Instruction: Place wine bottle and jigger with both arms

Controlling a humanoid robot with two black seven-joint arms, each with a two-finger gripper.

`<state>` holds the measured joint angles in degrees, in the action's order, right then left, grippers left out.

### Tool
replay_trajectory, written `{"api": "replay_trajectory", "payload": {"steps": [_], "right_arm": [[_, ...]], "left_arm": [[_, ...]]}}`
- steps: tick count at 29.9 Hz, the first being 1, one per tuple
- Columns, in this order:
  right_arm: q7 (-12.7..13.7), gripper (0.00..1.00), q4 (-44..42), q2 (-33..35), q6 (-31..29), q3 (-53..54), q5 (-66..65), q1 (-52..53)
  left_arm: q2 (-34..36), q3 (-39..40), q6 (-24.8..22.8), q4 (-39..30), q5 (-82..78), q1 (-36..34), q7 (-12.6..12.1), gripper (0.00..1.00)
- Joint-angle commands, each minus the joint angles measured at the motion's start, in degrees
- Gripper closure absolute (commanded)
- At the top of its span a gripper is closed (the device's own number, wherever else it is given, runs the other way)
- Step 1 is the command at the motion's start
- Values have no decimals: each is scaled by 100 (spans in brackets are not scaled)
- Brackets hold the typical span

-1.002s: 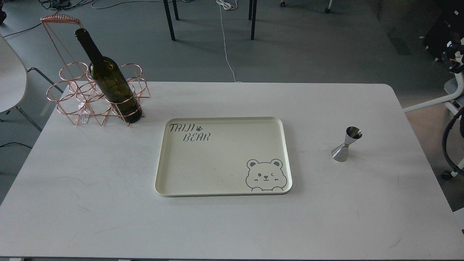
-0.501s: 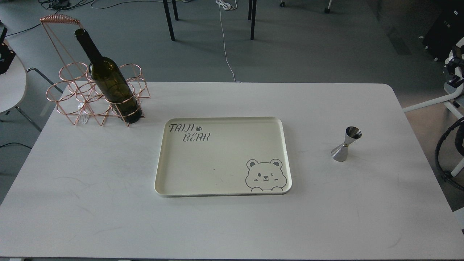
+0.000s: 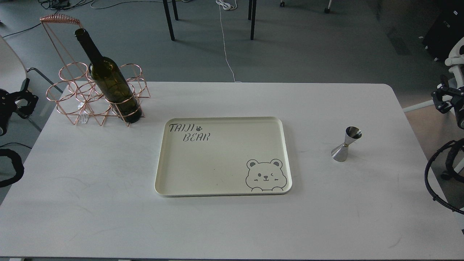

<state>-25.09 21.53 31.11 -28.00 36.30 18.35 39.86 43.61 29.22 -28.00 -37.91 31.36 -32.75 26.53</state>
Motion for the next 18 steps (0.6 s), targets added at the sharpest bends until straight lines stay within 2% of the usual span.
{"api": "replay_trajectory", "payload": {"steps": [1,6,18], "right_arm": [[109,1,-17,-52,0,17,-7,13],[276,1,-26,-360,0,26,-16,31],[294,1,-228,-870,0,0,-16,110]], "left_arm": [[-300,118,0,581,-33,-29,-60,2],[-608,180,0,961,-51,-47,-245,2],[-714,180,0,1032,-59,-82,-263,1]]}}
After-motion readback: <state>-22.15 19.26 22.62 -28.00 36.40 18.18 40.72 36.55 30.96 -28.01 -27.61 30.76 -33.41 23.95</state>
